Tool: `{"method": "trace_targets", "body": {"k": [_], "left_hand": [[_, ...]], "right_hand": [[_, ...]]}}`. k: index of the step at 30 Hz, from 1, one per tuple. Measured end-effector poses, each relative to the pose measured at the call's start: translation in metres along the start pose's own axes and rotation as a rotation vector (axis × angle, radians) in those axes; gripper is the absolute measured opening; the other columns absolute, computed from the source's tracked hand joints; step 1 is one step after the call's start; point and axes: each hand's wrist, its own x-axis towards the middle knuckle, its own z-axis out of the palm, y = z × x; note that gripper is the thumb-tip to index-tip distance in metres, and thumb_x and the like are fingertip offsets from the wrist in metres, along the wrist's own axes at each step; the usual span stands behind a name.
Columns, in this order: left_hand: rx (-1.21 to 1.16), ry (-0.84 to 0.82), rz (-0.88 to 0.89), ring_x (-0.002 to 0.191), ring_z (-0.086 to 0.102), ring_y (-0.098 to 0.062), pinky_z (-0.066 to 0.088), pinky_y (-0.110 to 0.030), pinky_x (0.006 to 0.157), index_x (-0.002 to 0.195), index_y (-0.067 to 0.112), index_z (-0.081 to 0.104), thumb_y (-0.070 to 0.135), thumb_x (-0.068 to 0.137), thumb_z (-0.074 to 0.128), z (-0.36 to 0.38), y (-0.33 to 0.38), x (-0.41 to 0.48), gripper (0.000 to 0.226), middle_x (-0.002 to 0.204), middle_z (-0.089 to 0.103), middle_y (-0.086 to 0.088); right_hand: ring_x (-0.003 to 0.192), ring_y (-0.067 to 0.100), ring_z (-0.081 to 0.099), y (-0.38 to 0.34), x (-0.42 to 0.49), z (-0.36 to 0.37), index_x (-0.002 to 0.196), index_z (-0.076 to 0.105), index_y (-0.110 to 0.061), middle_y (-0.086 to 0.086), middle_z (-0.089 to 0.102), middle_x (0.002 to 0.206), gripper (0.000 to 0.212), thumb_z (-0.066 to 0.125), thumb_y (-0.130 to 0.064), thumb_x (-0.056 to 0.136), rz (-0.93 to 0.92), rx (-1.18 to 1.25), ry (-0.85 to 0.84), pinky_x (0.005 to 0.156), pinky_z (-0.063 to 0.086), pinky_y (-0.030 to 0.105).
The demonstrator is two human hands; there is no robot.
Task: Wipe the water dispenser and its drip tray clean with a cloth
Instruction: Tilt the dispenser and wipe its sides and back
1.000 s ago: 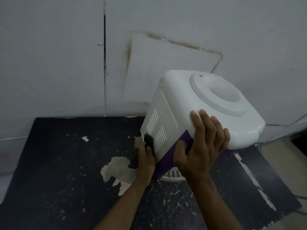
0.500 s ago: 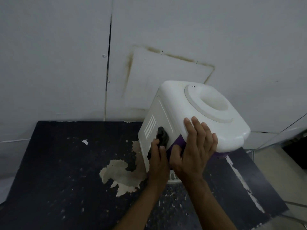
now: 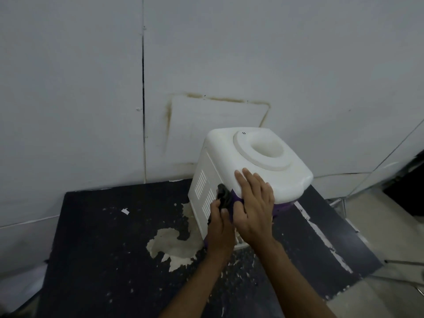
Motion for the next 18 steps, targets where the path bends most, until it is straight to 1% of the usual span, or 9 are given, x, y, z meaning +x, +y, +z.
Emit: {"method": "trace_targets", "body": {"k": [2, 3, 5, 7, 9, 12, 13, 15, 18], "left_hand": [[0.079, -0.052, -0.027, 0.092, 0.064, 0.0, 0.057, -0.029, 0.081, 0.128, 0.027, 0.043, 0.03, 0.109, 0.03, -0.011, -0.01, -0.01, 0.023, 0.116, 0.064, -0.001], [0.127, -0.089, -0.032, 0.091, 0.063, 0.001, 0.054, -0.022, 0.079, 0.131, 0.025, 0.043, 0.035, 0.108, 0.028, -0.018, -0.012, -0.014, 0.029, 0.118, 0.064, -0.004], [0.201, -0.153, -0.068, 0.093, 0.059, 0.0, 0.046, -0.011, 0.074, 0.133, 0.023, 0.042, 0.031, 0.109, 0.028, -0.032, -0.01, -0.018, 0.029, 0.12, 0.06, -0.005], [0.248, -0.21, -0.135, 0.102, 0.055, -0.004, 0.042, -0.013, 0.077, 0.137, 0.026, 0.039, 0.025, 0.11, 0.028, -0.043, -0.002, -0.021, 0.029, 0.125, 0.054, 0.001], [0.246, -0.23, -0.177, 0.107, 0.054, -0.003, 0.044, -0.016, 0.082, 0.138, 0.034, 0.037, 0.028, 0.111, 0.028, -0.047, 0.009, -0.021, 0.029, 0.128, 0.053, 0.004], [0.194, -0.187, -0.141, 0.104, 0.06, -0.009, 0.051, -0.034, 0.092, 0.131, 0.041, 0.041, 0.031, 0.11, 0.027, -0.038, 0.042, -0.004, 0.027, 0.12, 0.059, 0.005], [0.19, -0.153, -0.115, 0.103, 0.059, -0.01, 0.049, -0.036, 0.094, 0.134, 0.037, 0.041, 0.03, 0.11, 0.027, -0.033, 0.055, 0.005, 0.028, 0.119, 0.058, 0.006], [0.174, -0.094, -0.091, 0.109, 0.053, -0.011, 0.04, -0.029, 0.096, 0.144, 0.023, 0.038, 0.024, 0.111, 0.028, -0.025, 0.083, 0.018, 0.035, 0.126, 0.052, 0.005], [0.217, -0.127, -0.122, 0.113, 0.05, -0.015, 0.042, -0.033, 0.098, 0.146, 0.022, 0.036, 0.026, 0.111, 0.027, -0.027, 0.09, 0.018, 0.037, 0.132, 0.051, 0.001]], "right_hand": [[0.147, 0.018, 0.024, -0.002, 0.001, -0.007, 0.147, 0.045, -0.02, 0.0, 0.038, 0.157, 0.067, 0.032, -0.03, 0.083, 0.013, 0.009, -0.035, 0.12, 0.016, 0.051], [0.147, 0.019, 0.025, -0.003, 0.002, -0.01, 0.148, 0.045, -0.02, -0.001, 0.038, 0.157, 0.067, 0.031, -0.03, 0.083, 0.02, 0.008, -0.05, 0.12, 0.015, 0.051], [0.148, 0.02, 0.023, -0.004, 0.004, -0.013, 0.148, 0.043, -0.021, -0.002, 0.036, 0.158, 0.067, 0.029, -0.032, 0.083, 0.04, -0.006, -0.093, 0.122, 0.013, 0.049], [0.149, 0.02, 0.02, -0.003, 0.004, -0.018, 0.15, 0.04, -0.024, -0.003, 0.032, 0.16, 0.068, 0.03, -0.033, 0.083, 0.046, -0.028, -0.147, 0.123, 0.008, 0.047], [0.151, 0.019, 0.015, -0.002, 0.003, -0.021, 0.152, 0.036, -0.025, -0.004, 0.027, 0.162, 0.07, 0.031, -0.032, 0.082, 0.048, -0.035, -0.206, 0.123, 0.002, 0.042], [0.151, 0.018, 0.015, 0.001, 0.007, -0.028, 0.152, 0.037, -0.026, -0.005, 0.026, 0.162, 0.074, 0.023, -0.033, 0.079, 0.06, -0.008, -0.267, 0.123, 0.005, 0.04], [0.151, 0.018, 0.017, 0.002, 0.009, -0.033, 0.152, 0.038, -0.025, -0.005, 0.027, 0.162, 0.075, 0.022, -0.033, 0.078, 0.06, 0.0, -0.288, 0.123, 0.008, 0.04], [0.151, 0.02, 0.019, 0.002, 0.014, -0.043, 0.151, 0.039, -0.024, -0.003, 0.028, 0.162, 0.077, 0.021, -0.032, 0.077, 0.055, 0.021, -0.339, 0.123, 0.011, 0.039], [0.151, 0.021, 0.02, 0.001, 0.017, -0.055, 0.151, 0.039, -0.021, -0.001, 0.028, 0.162, 0.068, 0.038, -0.019, 0.083, 0.056, 0.063, -0.417, 0.124, 0.013, 0.04]]}}
